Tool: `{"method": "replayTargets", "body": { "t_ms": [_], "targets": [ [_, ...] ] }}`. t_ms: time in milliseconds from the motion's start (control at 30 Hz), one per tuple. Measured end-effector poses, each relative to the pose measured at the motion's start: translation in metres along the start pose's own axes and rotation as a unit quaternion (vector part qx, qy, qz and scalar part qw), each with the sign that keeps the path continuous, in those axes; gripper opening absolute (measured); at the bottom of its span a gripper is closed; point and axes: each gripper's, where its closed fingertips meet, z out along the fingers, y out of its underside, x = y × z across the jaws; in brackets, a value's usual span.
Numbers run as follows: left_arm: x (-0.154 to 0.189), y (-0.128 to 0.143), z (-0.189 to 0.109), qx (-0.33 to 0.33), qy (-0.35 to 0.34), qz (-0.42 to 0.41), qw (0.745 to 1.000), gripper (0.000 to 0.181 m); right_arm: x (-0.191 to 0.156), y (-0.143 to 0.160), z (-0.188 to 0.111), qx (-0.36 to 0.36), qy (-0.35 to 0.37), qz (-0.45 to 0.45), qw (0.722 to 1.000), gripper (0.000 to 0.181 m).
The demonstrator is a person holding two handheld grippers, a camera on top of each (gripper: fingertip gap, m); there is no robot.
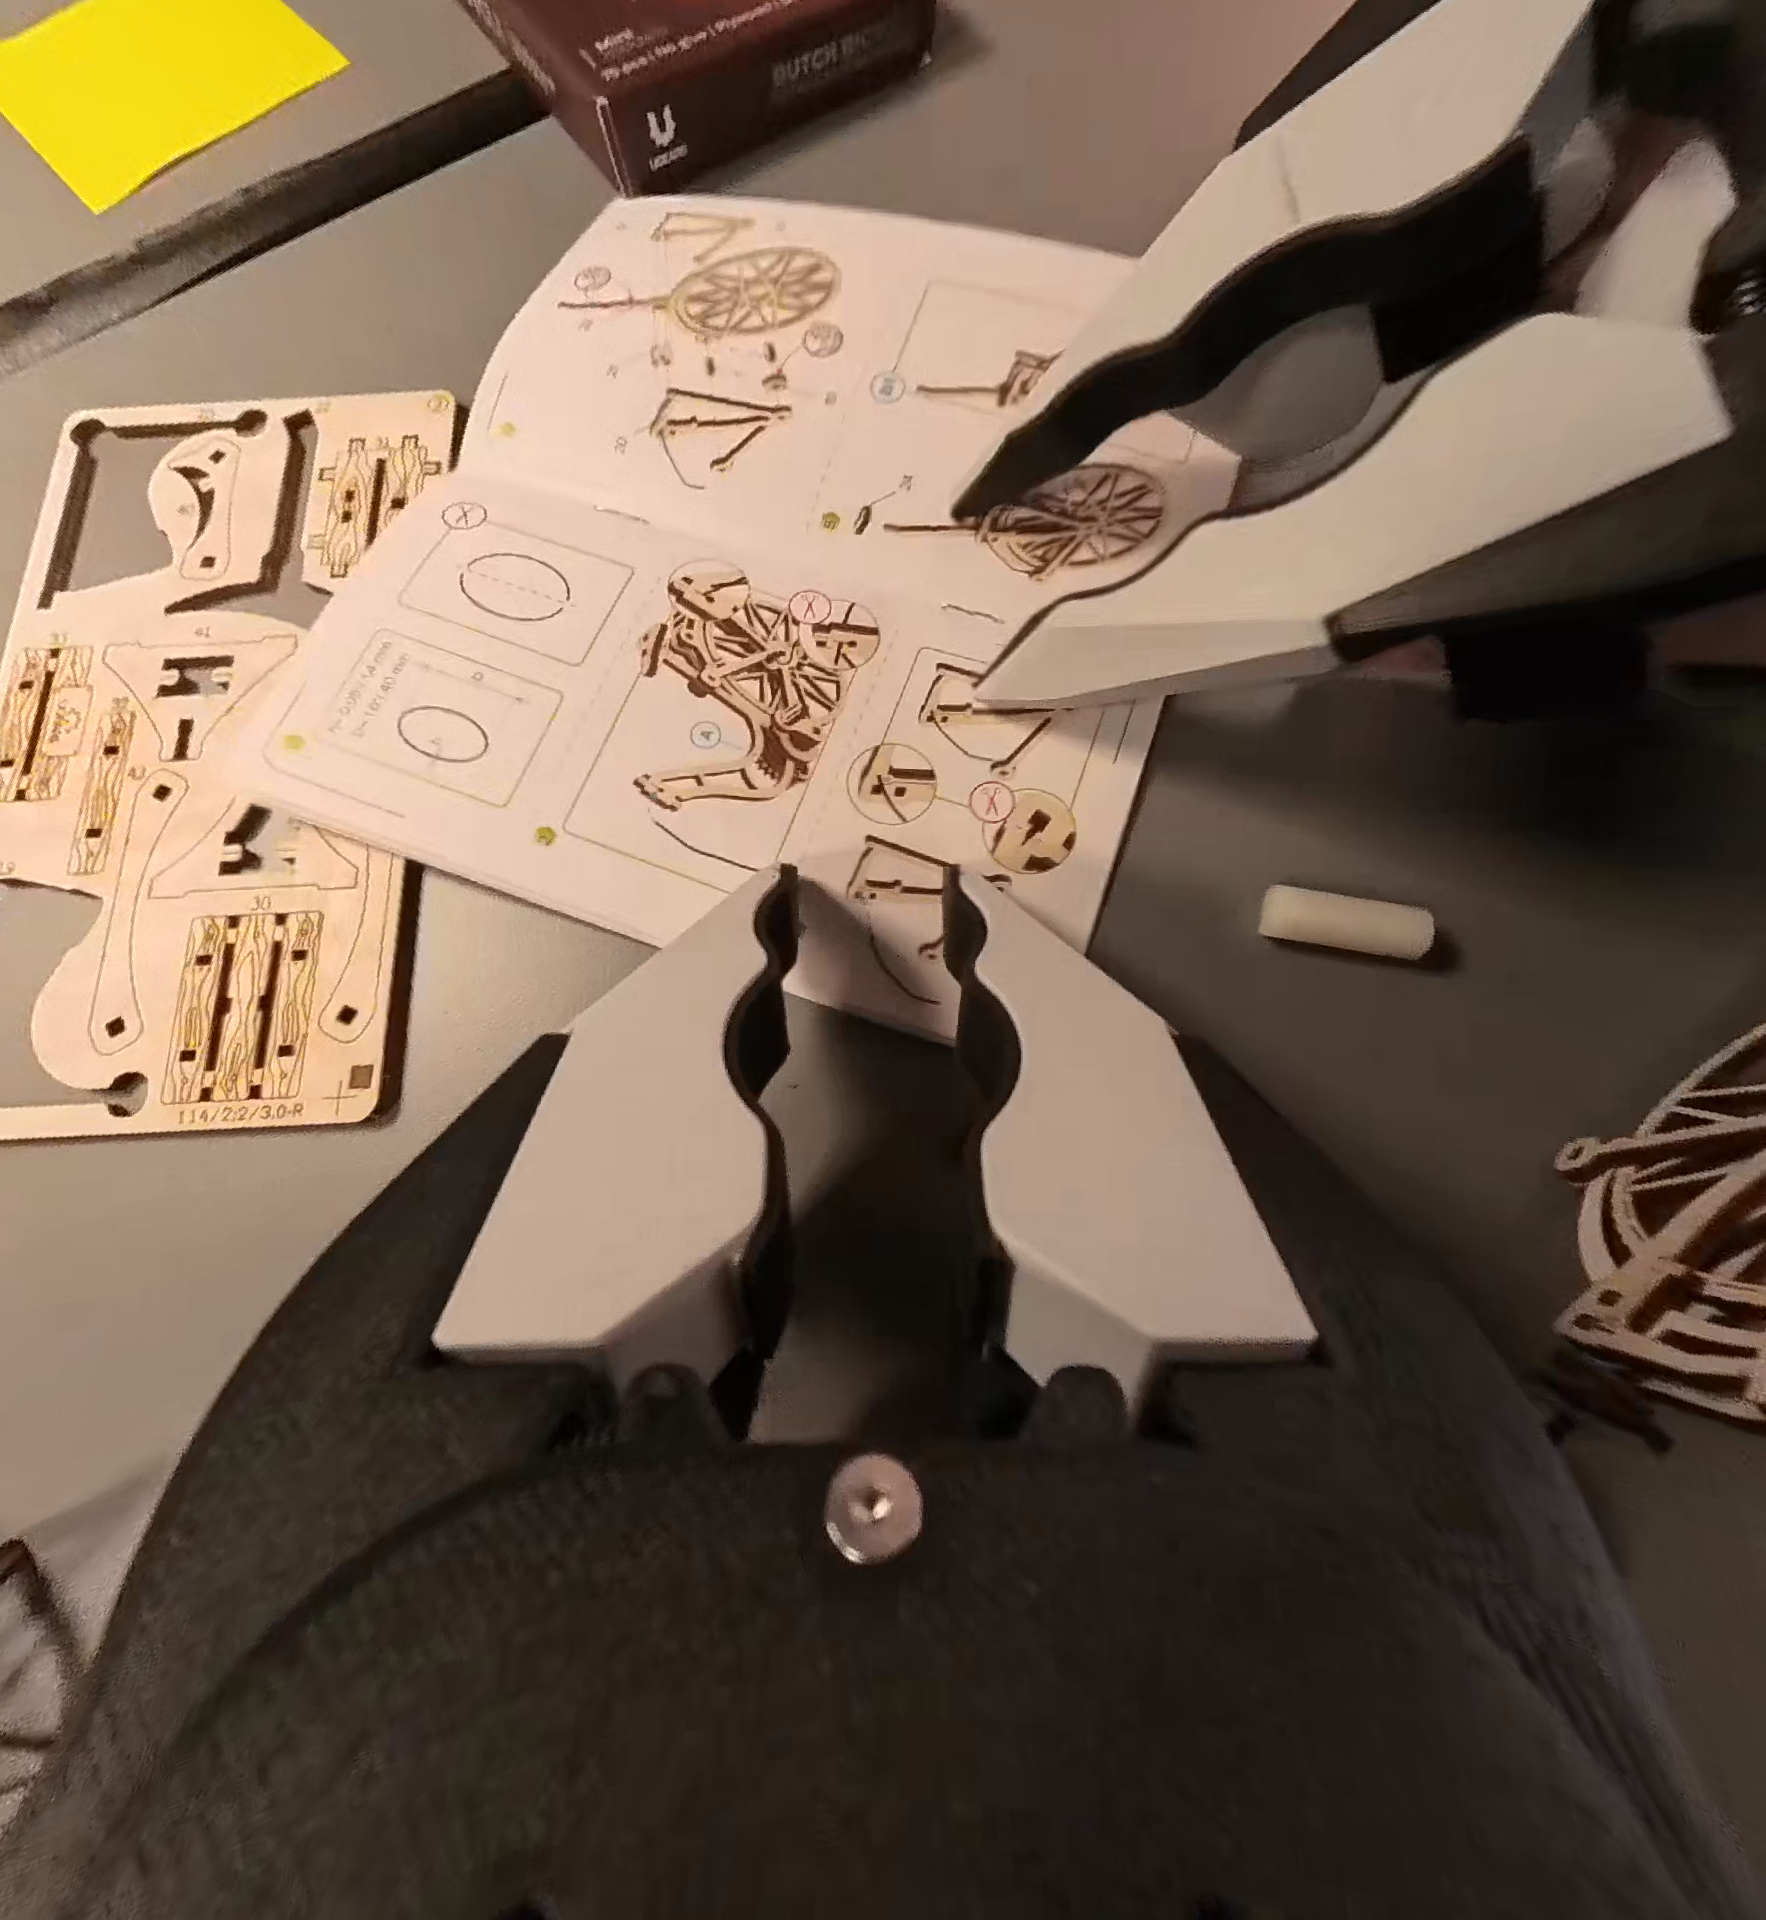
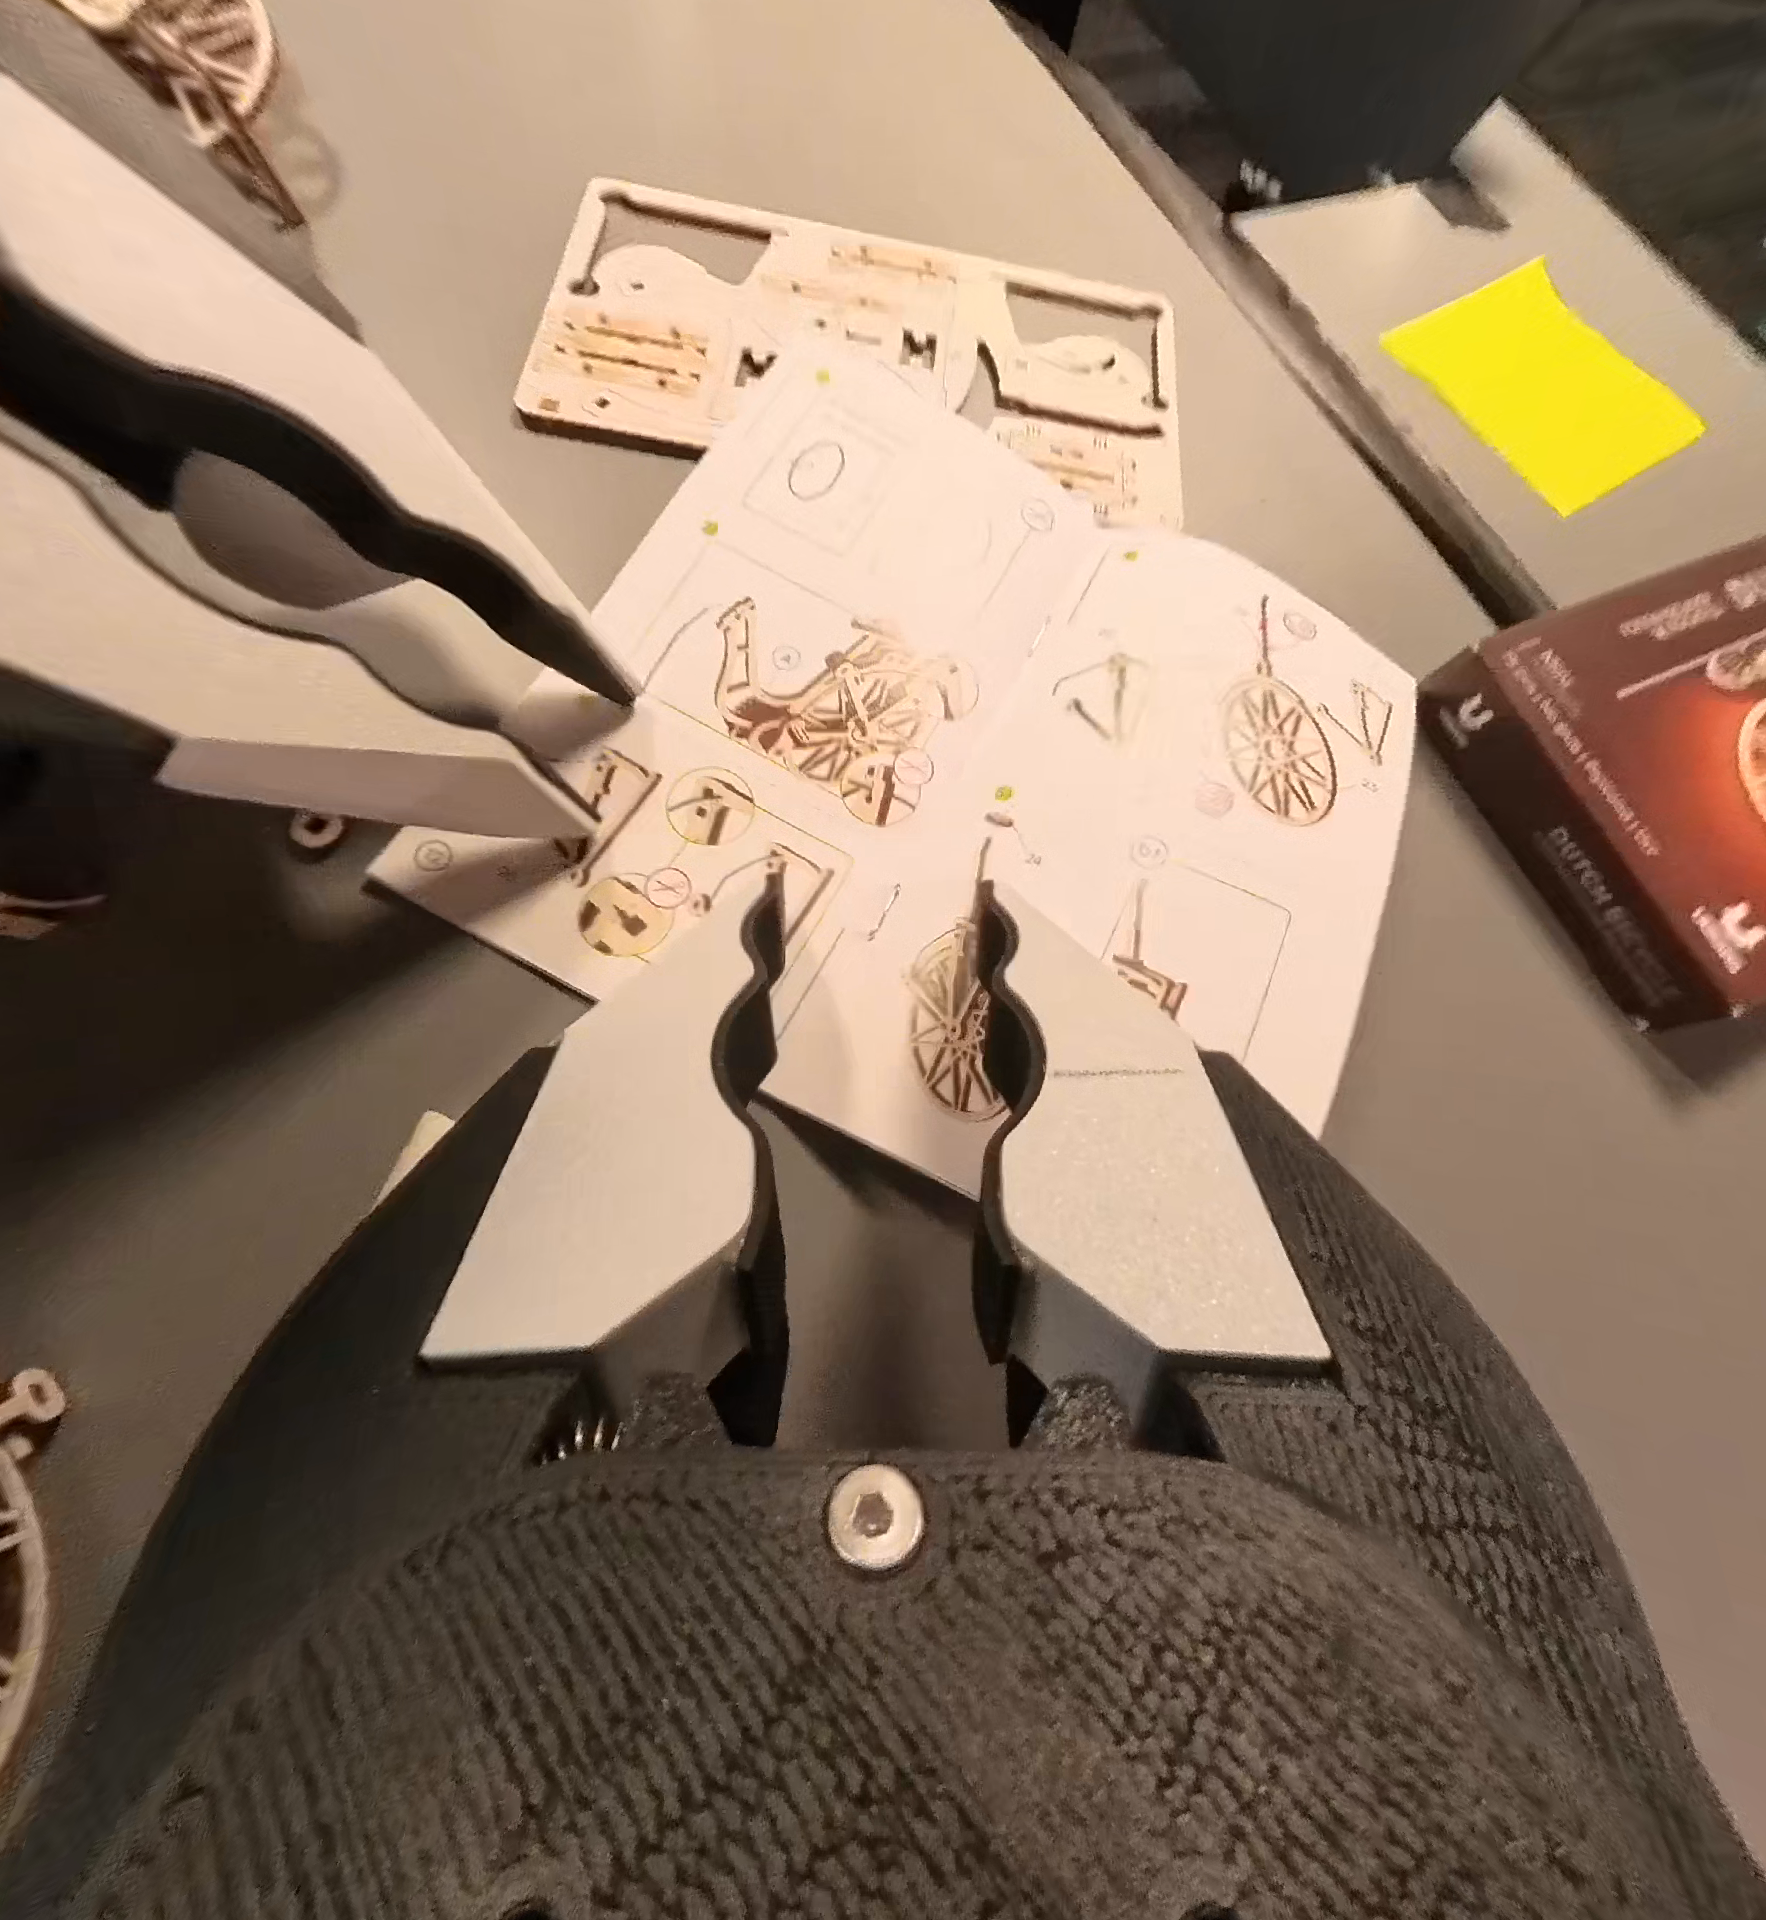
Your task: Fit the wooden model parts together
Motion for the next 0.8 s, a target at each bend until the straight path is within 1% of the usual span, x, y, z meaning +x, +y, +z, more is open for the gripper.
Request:
{"method": "replayTargets", "body": {
  "t_ms": [100, 167, 200, 267, 300, 400, 500, 600, 700, 800],
  "targets": [
    [-0.003, 0.001, 0.000, -0.003, 0.007, -0.011, 1.000, 0.023, 0.003, -0.018, -0.012, 0.072, 0.021, -0.042, 0.996, 0.031],
    [-0.006, 0.003, -0.002, -0.008, 0.011, -0.006, 1.000, 0.015, 0.008, -0.029, -0.023, 0.124, 0.044, -0.063, 0.989, 0.029],
    [-0.007, 0.004, -0.003, -0.011, 0.014, 0.001, 1.000, 0.010, 0.011, -0.031, -0.025, 0.134, 0.055, -0.066, 0.987, 0.029],
    [-0.009, 0.006, -0.005, -0.018, 0.020, 0.020, 0.999, 0.001, 0.016, -0.027, -0.024, 0.121, 0.066, -0.072, 0.988, 0.030],
    [-0.011, 0.007, -0.006, -0.020, 0.020, 0.028, 0.999, 0.000, 0.019, -0.023, -0.022, 0.106, 0.073, -0.076, 0.989, 0.030],
    [-0.018, 0.009, -0.007, -0.020, 0.013, 0.043, 0.999, 0.000, 0.024, -0.016, -0.018, 0.080, 0.090, -0.085, 0.989, 0.027],
    [-0.026, 0.009, -0.007, -0.015, -0.006, 0.051, 0.999, 0.000, 0.033, -0.009, -0.017, 0.059, 0.100, -0.061, 0.991, 0.022],
    [-0.035, 0.009, -0.007, -0.009, -0.035, 0.067, 0.997, 0.000, 0.036, 0.002, -0.013, 0.024, 0.085, -0.032, 0.996, 0.019],
    [-0.037, 0.008, -0.006, 0.001, -0.048, 0.077, 0.996, 0.000, 0.037, 0.014, -0.008, -0.015, 0.067, -0.008, 0.998, 0.014],
    [-0.037, 0.008, -0.006, 0.005, -0.057, 0.087, 0.995, 0.000, 0.035, 0.016, -0.007, -0.023, 0.059, -0.006, 0.998, 0.006]
  ]
}}
